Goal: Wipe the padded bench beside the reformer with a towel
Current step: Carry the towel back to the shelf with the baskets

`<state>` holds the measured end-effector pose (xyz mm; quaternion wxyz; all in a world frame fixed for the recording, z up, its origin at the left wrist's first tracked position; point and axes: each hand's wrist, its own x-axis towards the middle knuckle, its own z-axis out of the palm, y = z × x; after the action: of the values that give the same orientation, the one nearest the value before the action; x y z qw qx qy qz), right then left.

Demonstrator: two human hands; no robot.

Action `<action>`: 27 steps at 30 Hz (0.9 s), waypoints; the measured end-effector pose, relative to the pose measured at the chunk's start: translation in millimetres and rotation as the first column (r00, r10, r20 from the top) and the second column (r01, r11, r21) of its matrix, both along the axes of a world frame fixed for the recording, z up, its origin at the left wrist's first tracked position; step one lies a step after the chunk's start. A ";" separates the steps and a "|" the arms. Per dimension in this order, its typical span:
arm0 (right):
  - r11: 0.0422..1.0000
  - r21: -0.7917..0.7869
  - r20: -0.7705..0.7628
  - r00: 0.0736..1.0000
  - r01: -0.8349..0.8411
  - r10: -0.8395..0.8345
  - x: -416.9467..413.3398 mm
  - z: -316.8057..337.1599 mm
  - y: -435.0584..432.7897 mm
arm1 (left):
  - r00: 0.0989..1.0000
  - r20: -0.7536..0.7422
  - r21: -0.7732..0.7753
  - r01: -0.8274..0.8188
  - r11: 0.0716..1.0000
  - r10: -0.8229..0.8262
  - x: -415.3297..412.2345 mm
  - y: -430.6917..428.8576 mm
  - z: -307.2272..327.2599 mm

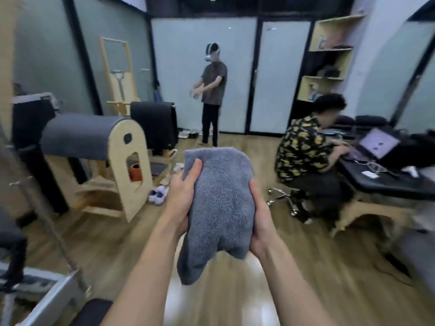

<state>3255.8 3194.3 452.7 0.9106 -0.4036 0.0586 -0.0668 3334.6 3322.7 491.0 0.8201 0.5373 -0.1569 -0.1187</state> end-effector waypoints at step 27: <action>-0.298 -0.203 0.054 -0.293 0.933 -0.955 -749.3 49.8 -467.9 | 0.155 0.164 0.161 0.970 0.181 -0.974 -685.8 -687.4 28.2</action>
<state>2506.5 2726.3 502.6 0.4457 -0.2701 0.4128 -0.7470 2648.8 2635.3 519.2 0.5243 0.3289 -0.5567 -0.5541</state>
